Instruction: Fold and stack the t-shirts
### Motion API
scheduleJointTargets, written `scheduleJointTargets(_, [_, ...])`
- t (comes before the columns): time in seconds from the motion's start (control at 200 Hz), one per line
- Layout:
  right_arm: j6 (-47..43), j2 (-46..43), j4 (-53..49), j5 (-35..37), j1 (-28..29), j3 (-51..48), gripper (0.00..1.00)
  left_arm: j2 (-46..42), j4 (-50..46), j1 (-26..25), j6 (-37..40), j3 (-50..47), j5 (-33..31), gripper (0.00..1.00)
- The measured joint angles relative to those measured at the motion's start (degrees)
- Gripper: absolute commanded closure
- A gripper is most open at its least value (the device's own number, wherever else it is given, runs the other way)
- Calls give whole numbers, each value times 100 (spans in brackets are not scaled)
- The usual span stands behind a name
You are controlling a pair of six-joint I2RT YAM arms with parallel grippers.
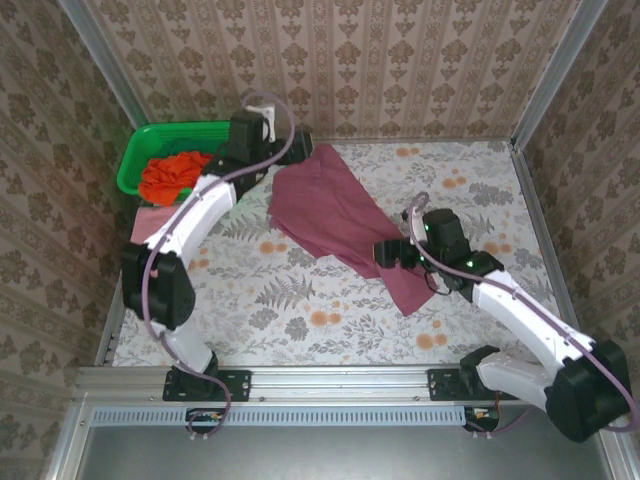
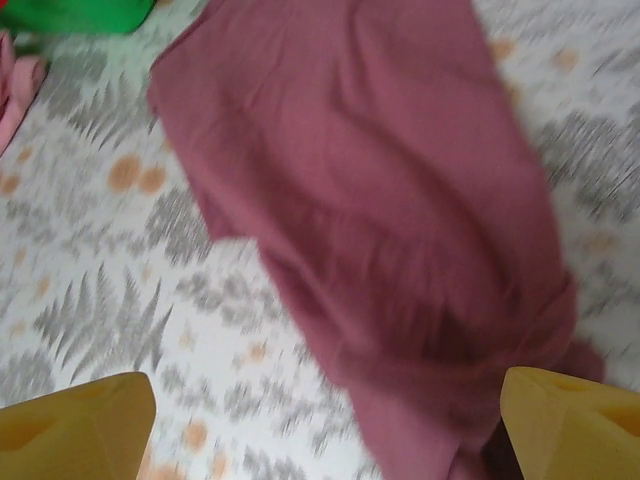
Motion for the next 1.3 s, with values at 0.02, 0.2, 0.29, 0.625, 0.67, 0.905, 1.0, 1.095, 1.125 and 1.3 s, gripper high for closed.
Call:
scheduleJointTargets(0.02, [0, 210, 76, 63, -48, 153, 10, -98, 94, -74, -92, -267, -72, 0])
scheduleJointTargets(0.2, [-13, 2076, 581, 212, -369, 1419, 16, 22, 376, -713, -1062, -1794, -693, 7])
scheduleJointTargets(0.29, [-61, 3156, 664, 186, -433, 2234, 20, 232, 380, -1010, -1624, -2269, -907, 12])
scheduleJointTargets(0.625, [122, 6546, 459, -107, -448, 5523, 33, 1071, 680, -1193, -2841, -2020, -1025, 39])
scheduleJointTargets(0.67, [212, 6876, 380, -149, -448, 5866, 34, 1147, 671, -1193, -2909, -1961, -1027, 44])
scheduleJointTargets(0.905, [778, 7941, -192, -660, -595, 7521, 79, 1434, 546, -1137, -3134, -1766, -1001, 81])
scheduleJointTargets(1.0, [1032, 8050, -409, -883, -710, 7569, 96, 1515, 479, -1058, -3112, -1652, -896, 96])
scheduleJointTargets(1.095, [1303, 8041, -385, -1099, -859, 7385, 100, 1604, 422, -922, -2975, -1482, -769, 99])
scheduleJointTargets(1.125, [1362, 7980, -321, -1165, -909, 7250, 100, 1641, 385, -874, -2920, -1410, -730, 99])
scheduleJointTargets(1.3, [1508, 7300, 0, -1268, -1158, 6061, 100, 2059, -125, -439, -2363, -627, -470, 98])
